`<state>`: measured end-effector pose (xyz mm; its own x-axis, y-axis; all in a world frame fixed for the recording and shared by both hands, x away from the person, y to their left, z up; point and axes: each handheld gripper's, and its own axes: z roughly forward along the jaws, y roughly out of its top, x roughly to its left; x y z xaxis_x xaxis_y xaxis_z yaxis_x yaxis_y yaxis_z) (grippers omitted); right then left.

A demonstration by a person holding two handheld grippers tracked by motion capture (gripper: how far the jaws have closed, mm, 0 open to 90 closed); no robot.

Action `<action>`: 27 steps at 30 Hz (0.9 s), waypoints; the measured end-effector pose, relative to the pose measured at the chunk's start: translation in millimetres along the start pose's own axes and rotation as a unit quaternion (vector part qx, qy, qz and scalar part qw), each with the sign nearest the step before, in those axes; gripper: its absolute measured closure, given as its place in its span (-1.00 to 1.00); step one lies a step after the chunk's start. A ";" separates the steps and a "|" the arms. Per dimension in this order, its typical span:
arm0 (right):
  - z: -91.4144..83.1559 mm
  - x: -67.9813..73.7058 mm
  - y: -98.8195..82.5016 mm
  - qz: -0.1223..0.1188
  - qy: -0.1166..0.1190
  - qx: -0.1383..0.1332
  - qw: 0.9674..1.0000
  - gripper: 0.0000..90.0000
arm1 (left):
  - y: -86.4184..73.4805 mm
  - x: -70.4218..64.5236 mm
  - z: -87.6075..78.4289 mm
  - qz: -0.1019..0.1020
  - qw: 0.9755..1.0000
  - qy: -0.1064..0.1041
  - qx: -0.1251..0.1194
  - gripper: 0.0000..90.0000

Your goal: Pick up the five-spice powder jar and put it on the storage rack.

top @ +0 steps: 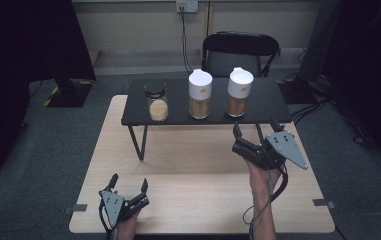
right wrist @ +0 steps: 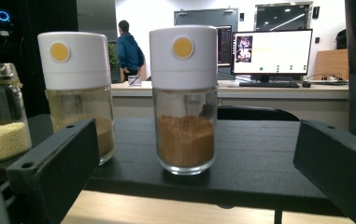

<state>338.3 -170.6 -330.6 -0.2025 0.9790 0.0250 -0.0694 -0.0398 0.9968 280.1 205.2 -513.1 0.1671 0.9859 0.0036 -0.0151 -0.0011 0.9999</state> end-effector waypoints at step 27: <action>-28.1 2.3 -33.3 -0.017 -0.030 -0.011 0.999 -1.00 | 0.0 0.0 0.0 0.000 1.000 0.000 0.000 -0.93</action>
<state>312.7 -172.7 -365.9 -0.1411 0.9900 -0.0047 -0.0967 -0.0091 0.9953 280.1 205.2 -513.1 0.1672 0.9859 0.0036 -0.0149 -0.0011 0.9999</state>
